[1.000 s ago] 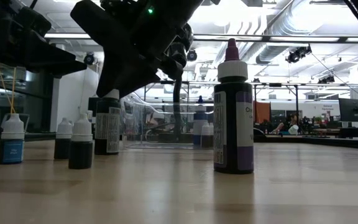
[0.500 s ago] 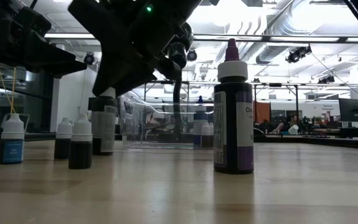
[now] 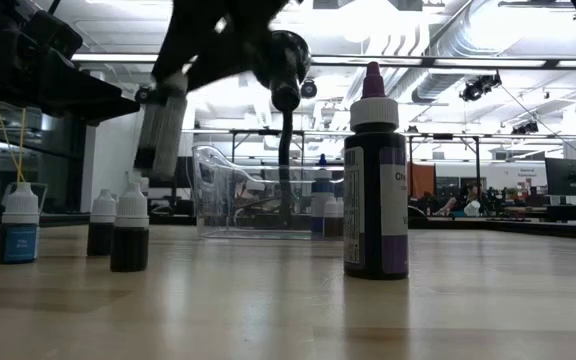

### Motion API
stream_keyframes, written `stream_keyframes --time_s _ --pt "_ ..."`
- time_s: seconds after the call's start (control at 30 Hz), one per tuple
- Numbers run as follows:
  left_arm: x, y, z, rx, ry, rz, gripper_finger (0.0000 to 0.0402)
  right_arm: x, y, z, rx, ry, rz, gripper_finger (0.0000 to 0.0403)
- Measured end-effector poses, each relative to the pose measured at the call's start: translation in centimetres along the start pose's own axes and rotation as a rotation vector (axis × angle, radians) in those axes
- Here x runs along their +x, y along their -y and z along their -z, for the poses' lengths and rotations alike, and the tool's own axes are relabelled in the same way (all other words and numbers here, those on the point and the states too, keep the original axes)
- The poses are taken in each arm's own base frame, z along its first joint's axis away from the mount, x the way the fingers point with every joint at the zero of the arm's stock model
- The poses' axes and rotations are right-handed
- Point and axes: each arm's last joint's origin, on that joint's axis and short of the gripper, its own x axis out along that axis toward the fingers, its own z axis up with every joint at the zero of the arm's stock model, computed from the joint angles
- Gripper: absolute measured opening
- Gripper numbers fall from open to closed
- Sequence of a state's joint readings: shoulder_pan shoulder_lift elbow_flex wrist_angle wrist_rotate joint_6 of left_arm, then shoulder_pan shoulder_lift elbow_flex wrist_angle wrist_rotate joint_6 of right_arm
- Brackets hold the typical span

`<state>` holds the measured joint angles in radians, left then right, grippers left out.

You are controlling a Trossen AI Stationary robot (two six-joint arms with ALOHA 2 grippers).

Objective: Pick & Place food coloring
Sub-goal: Put the black food coloring bottle into the transparent bin

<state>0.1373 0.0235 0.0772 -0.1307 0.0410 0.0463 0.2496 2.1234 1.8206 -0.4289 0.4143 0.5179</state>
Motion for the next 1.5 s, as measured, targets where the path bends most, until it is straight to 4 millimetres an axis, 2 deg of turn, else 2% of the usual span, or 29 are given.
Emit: stream_keyframes --time_s 0.2,0.43,0.57,0.67,0.87,1.13,1.3,1.5 --pt "0.0 0.0 0.0 0.000 0.000 0.000 0.0278 -2.9 -0.2 -2.2 -0.035 0.002 0.021 0.0110" --pt "0.0 0.0 0.0 0.000 -0.001 0.000 0.0278 -7.8 0.1 -6.8 -0.112 0.019 0.084 0.0110" --pt "0.0 0.0 0.0 0.000 -0.001 0.000 0.0278 -10.0 1.0 -8.2 -0.135 -0.006 0.150 0.0110" --pt "0.0 0.0 0.0 0.000 -0.001 0.000 0.0278 -10.7 2.3 -8.6 -0.153 -0.053 0.210 0.0110" --pt "0.0 0.0 0.0 0.000 0.000 0.000 0.0278 -9.5 5.3 -8.8 -0.140 -0.134 0.310 0.0110" --pt "0.0 0.0 0.0 0.000 0.000 0.000 0.0278 -6.6 7.5 -7.8 -0.121 -0.194 0.356 0.0110" --pt "0.0 0.0 0.0 0.000 0.000 0.000 0.0278 -4.6 8.4 -6.8 -0.091 -0.168 0.358 0.0110" --pt "0.0 0.0 0.0 0.000 0.000 0.000 0.0278 -2.7 10.0 -4.3 -0.048 -0.135 0.359 0.0110"
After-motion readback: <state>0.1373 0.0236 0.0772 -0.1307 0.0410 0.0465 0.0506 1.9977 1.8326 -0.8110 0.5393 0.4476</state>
